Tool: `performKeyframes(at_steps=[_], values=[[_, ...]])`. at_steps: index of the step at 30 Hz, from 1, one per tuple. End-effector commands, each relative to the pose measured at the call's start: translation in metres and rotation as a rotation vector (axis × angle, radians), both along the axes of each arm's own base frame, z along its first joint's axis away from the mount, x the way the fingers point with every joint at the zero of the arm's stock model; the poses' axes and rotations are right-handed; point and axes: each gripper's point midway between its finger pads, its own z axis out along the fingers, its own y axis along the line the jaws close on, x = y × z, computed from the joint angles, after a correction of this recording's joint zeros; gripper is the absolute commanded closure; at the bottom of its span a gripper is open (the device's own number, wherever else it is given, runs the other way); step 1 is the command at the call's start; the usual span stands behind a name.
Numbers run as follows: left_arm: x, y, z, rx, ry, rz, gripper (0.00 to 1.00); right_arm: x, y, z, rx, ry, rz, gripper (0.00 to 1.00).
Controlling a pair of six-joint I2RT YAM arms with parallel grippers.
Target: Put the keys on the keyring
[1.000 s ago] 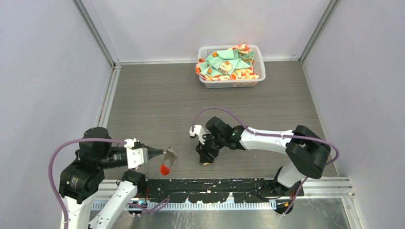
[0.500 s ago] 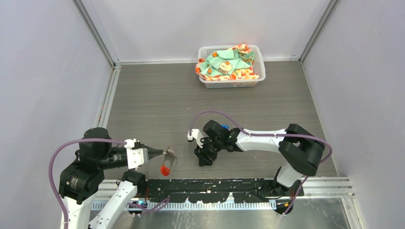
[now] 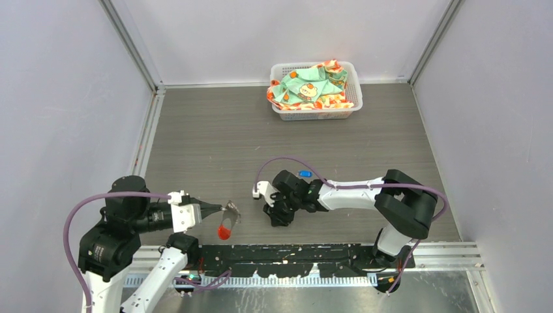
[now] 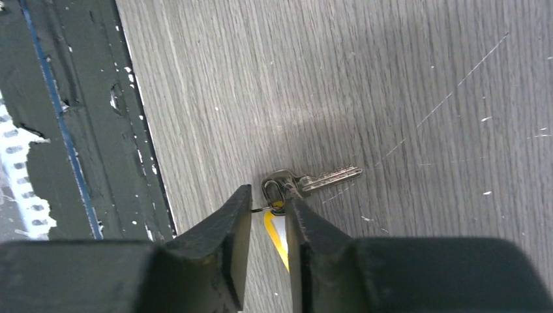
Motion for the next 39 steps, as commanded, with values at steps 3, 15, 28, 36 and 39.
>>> performKeyframes(at_steps=[3, 15, 28, 36, 39], values=[[-0.001, 0.001, 0.017, -0.018, -0.055, 0.009, 1.0, 0.009, 0.0, -0.007, -0.049, -0.064, -0.029, 0.79], [0.001, 0.001, 0.019, -0.018, -0.059, 0.015, 1.0, 0.037, 0.007, 0.025, 0.054, -0.201, -0.211, 0.99], [0.002, 0.0, 0.022, -0.023, -0.059, 0.011, 1.0, 0.03, -0.012, 0.059, -0.009, -0.368, -0.588, 0.28], [0.0, -0.001, 0.026, -0.028, -0.054, -0.002, 1.0, 0.038, -0.023, 0.113, 0.292, -0.007, -0.806, 0.0], [-0.001, 0.0, 0.028, -0.025, -0.072, -0.003, 1.0, 0.03, -0.025, 0.117, 0.34, 0.066, -0.813, 0.0]])
